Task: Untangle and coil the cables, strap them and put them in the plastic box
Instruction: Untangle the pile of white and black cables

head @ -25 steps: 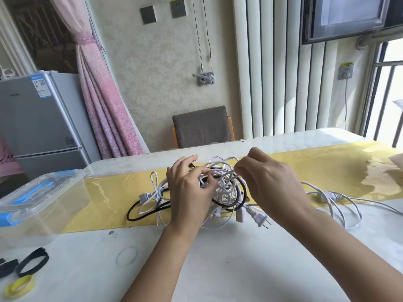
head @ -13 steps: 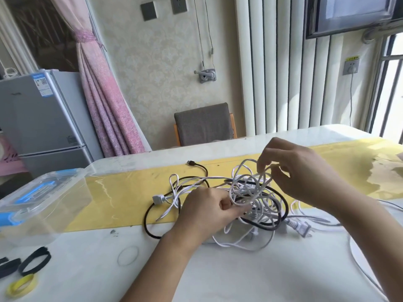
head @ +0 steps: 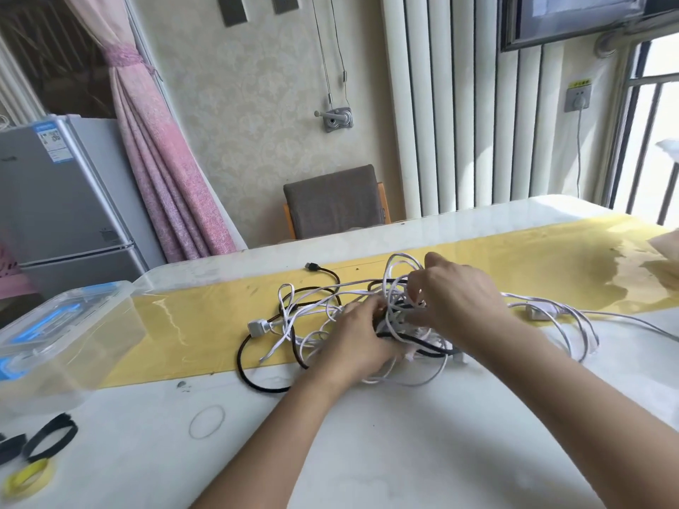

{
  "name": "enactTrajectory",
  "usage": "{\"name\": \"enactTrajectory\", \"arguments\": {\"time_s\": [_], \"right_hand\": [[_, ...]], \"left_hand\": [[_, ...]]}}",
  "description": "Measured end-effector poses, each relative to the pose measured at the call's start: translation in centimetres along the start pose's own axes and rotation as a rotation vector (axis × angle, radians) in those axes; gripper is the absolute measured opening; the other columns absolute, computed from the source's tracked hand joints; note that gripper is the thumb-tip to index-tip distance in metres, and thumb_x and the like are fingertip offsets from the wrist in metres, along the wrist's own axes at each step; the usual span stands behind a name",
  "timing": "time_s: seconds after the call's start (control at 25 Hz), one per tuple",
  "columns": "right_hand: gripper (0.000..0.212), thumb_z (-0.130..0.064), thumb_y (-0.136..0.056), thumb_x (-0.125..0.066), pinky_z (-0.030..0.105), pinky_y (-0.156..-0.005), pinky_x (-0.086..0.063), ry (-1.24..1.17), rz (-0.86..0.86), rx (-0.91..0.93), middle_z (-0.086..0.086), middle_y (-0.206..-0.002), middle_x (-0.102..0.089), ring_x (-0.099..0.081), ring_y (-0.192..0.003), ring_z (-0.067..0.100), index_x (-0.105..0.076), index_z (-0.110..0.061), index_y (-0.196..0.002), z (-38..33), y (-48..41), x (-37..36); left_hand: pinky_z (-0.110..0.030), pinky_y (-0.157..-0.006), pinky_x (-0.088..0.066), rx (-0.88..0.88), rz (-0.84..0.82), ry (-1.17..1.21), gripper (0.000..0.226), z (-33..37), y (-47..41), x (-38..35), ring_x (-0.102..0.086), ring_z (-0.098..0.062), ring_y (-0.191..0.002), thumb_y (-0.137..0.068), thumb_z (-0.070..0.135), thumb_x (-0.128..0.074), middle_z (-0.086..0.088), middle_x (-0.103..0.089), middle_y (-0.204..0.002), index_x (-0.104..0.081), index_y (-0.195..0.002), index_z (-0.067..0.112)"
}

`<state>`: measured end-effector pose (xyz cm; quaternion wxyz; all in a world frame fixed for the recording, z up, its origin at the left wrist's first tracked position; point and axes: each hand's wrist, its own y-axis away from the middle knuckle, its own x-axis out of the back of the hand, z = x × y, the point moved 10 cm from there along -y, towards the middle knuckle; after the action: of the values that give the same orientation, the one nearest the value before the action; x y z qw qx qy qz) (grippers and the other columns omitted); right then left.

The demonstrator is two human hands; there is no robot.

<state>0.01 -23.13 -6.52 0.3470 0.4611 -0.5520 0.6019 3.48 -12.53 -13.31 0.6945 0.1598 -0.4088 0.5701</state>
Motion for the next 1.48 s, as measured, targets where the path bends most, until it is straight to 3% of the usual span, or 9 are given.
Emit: {"name": "enactTrajectory", "arguments": {"time_s": [0.36, 0.52, 0.64, 0.76, 0.92, 1.04, 1.2, 1.32, 1.48], "right_hand": [[0.026, -0.039, -0.083, -0.066, 0.031, -0.051, -0.029, -0.061, -0.047, 0.047, 0.0, -0.092, -0.033, -0.045, -0.068, 0.026, -0.054, -0.016, -0.089, -0.5, -1.0, -1.0], [0.021, -0.031, -0.082, -0.053, 0.031, -0.05, -0.027, -0.21, 0.046, -0.078, 0.0, -0.079, -0.037, -0.048, -0.067, 0.027, -0.042, -0.015, -0.073, 0.3, -1.9, -1.1], [0.028, -0.021, -0.079, -0.054, 0.025, -0.044, -0.027, -0.831, -0.033, -0.182, 0.0, -0.054, -0.036, -0.033, -0.049, 0.016, -0.041, -0.012, -0.056, 3.1, -1.9, -1.9], [0.021, -0.02, -0.063, -0.049, 0.023, -0.041, -0.024, -1.388, -0.153, -0.283, 0.0, -0.048, -0.029, -0.024, -0.044, 0.015, -0.036, -0.019, -0.047, 4.6, -1.4, -3.0], [0.017, -0.014, -0.063, -0.045, 0.028, -0.059, -0.026, -1.721, -0.113, -0.51, 0.002, -0.051, -0.029, -0.026, -0.042, 0.015, -0.034, -0.017, -0.05, 6.0, -1.7, -5.2], [0.024, -0.005, -0.077, -0.041, 0.027, -0.057, -0.016, -1.834, -0.012, -0.64, 0.001, -0.05, -0.04, -0.024, -0.047, 0.012, -0.039, -0.016, -0.055, 7.6, -1.4, -6.0], [0.029, -0.001, -0.074, -0.041, 0.019, -0.039, -0.017, -2.012, -0.245, -0.456, 0.006, -0.058, -0.056, -0.024, -0.038, 0.009, -0.064, -0.008, -0.058, 5.2, -1.3, -5.2], [0.024, 0.004, -0.068, -0.054, 0.019, -0.042, -0.012, -1.758, -0.326, -0.363, -0.002, -0.053, -0.042, -0.016, -0.043, 0.008, -0.066, -0.017, -0.067, 5.4, -1.2, -4.8], [0.026, -0.002, -0.081, -0.061, 0.023, -0.049, -0.031, -0.818, -0.107, -0.402, -0.001, -0.064, -0.051, -0.043, -0.053, 0.012, -0.067, -0.018, -0.099, 10.8, -1.1, -3.5]], "left_hand": [[-0.031, -0.076, -0.049, 0.014, -0.58, -0.197, 0.043, 1.8, -1.2, 2.6, -0.064, -0.014, -0.082, -0.071, 0.028, -0.072, 0.009, -0.07, -0.094, -0.063, -0.113, 0.03], [-0.027, -0.112, -0.02, -0.343, -0.077, -0.864, 0.048, 6.5, -3.4, 6.1, -0.059, -0.022, -0.094, -0.071, -0.003, -0.052, 0.0, -0.068, -0.09, -0.065, -0.108, 0.025], [-0.017, -0.113, 0.014, -0.55, 0.021, -0.823, 0.06, 7.4, -4.2, 8.8, -0.058, -0.017, -0.1, -0.063, -0.016, -0.048, 0.001, -0.069, -0.09, -0.069, -0.105, 0.021], [-0.004, -0.109, -0.008, -0.273, -0.083, -0.675, 0.067, 2.1, -5.6, 15.1, -0.048, -0.015, -0.125, -0.069, -0.024, -0.042, -0.003, -0.066, -0.114, -0.07, -0.114, 0.017], [-0.019, -0.084, -0.048, 0.044, -0.165, -0.388, 0.06, -3.1, -4.7, 18.5, -0.067, -0.006, -0.09, -0.074, -0.023, -0.053, 0.005, -0.076, -0.081, -0.077, -0.077, 0.033], [-0.01, -0.07, -0.049, 0.133, -0.282, 0.085, 0.036, -2.1, -4.0, 15.9, -0.068, -0.003, -0.08, -0.067, -0.015, -0.068, -0.002, -0.076, -0.089, -0.07, -0.094, 0.008], [-0.016, -0.07, -0.044, 0.111, 0.121, -0.011, 0.027, -0.1, -5.6, 18.0, -0.065, -0.006, -0.073, -0.072, -0.004, -0.076, 0.008, -0.07, -0.077, -0.067, -0.081, 0.02], [-0.025, -0.064, -0.038, -0.141, 0.518, -0.291, 0.014, 5.9, -1.6, 16.0, -0.058, -0.015, -0.07, -0.079, 0.018, -0.074, 0.01, -0.059, -0.072, -0.06, -0.076, 0.023], [-0.033, -0.06, -0.044, 0.18, -0.063, -0.385, 0.07, 3.9, 2.4, 2.0, -0.06, -0.028, -0.062, -0.083, 0.072, -0.041, -0.013, -0.059, -0.057, -0.048, -0.055, 0.009]]}}
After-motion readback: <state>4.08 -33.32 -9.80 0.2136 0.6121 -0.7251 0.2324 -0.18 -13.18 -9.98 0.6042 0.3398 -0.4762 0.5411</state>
